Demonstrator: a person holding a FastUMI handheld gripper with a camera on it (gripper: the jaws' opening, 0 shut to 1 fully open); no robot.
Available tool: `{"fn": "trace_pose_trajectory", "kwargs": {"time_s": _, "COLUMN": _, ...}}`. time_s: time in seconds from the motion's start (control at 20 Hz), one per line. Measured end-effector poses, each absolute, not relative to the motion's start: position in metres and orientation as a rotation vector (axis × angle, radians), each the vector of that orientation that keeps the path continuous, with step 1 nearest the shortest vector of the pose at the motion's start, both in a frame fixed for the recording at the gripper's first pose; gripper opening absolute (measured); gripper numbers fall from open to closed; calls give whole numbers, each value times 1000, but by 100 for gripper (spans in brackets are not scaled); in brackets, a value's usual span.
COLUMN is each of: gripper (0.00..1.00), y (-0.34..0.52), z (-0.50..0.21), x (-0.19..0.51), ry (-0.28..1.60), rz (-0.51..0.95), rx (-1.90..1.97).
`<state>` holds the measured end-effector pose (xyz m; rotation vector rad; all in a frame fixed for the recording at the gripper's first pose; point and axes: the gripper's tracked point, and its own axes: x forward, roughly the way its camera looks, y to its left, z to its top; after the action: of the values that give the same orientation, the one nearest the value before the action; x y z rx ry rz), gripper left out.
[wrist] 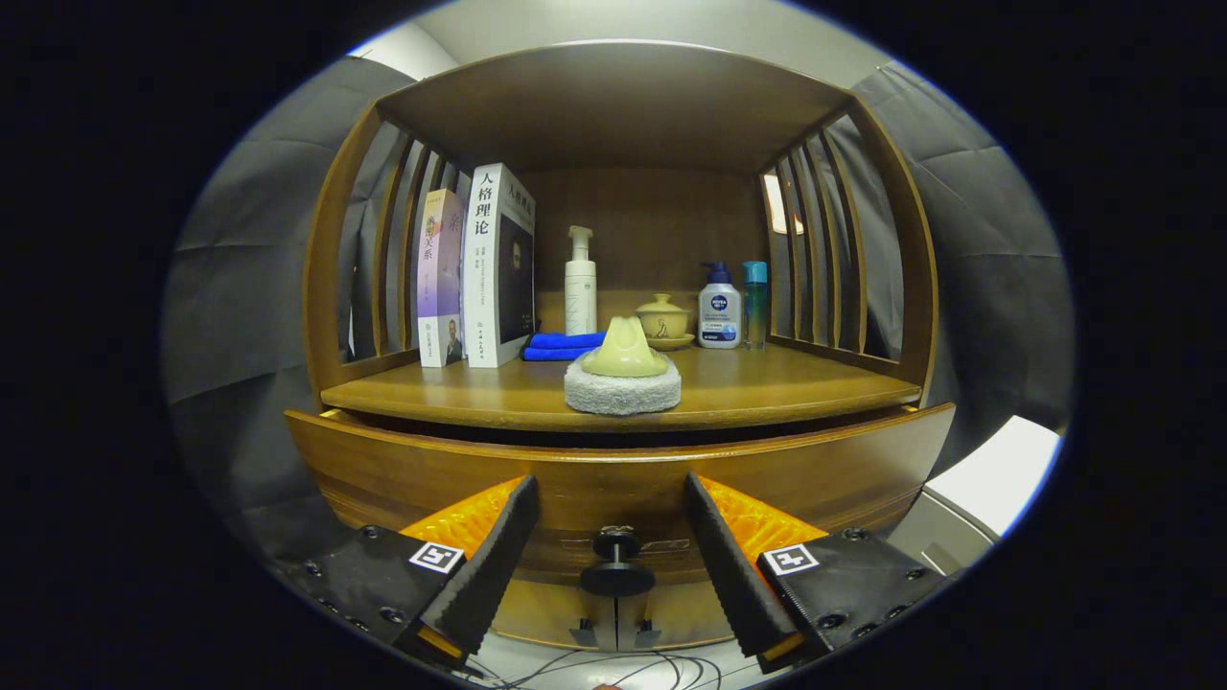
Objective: Pull open the drawer, take out the items inside it, and place them on the countertop above the cabinet.
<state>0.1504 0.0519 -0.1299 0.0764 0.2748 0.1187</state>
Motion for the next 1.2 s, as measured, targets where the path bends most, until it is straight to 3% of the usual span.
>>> {"fn": "trace_pose_trajectory", "kwargs": {"time_s": 0.7, "gripper": 98, "y": 34, "z": -140, "x": 178, "ry": 279, "rz": 109, "rx": 49}}
{"fn": "trace_pose_trajectory", "kwargs": {"time_s": 1.2, "gripper": 98, "y": 26, "z": -73, "x": 118, "ry": 220, "rz": 73, "rx": 71}}
